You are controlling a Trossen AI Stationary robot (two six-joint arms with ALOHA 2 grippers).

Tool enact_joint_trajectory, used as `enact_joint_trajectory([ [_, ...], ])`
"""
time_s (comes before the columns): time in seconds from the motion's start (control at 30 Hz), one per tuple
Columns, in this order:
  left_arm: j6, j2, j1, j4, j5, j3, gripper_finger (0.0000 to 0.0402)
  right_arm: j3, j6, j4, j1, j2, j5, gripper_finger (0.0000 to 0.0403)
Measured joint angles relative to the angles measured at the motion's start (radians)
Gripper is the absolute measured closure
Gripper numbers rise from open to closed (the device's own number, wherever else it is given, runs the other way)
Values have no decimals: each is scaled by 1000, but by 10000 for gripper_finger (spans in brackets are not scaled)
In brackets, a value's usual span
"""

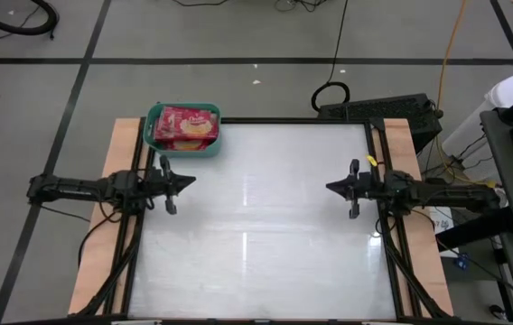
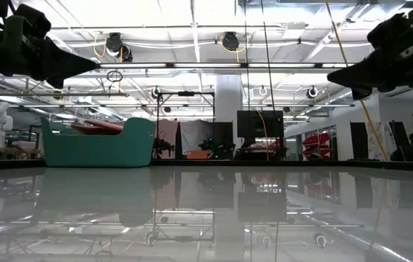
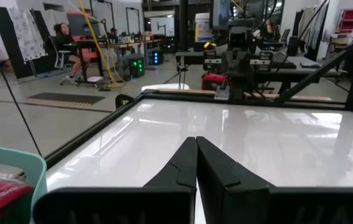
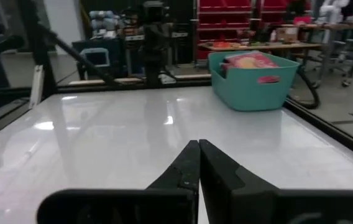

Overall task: Sort popcorn bags into baskets
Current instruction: Return to Home Position

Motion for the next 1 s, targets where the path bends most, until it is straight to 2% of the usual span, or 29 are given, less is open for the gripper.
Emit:
enact_joint_trajectory([
  [0.23,0,-60,0,-64,0,0,397,-1,-28,-80,56,-130,-24,403],
  [0.4,5,-89,0,-75,0,0,394,2,-27,-86,84,-127,-17,403],
  [0.57,23,-101,1,-81,4,1,396,2,-48,-95,96,-127,-85,403],
  [0.7,53,-113,6,-109,18,1,396,2,15,-58,96,-127,-92,403],
  [0.87,33,-153,39,-182,91,2,398,2,26,14,96,-127,-101,403],
  [1.0,11,-172,54,-195,144,2,397,1,26,8,96,-126,-101,403],
])
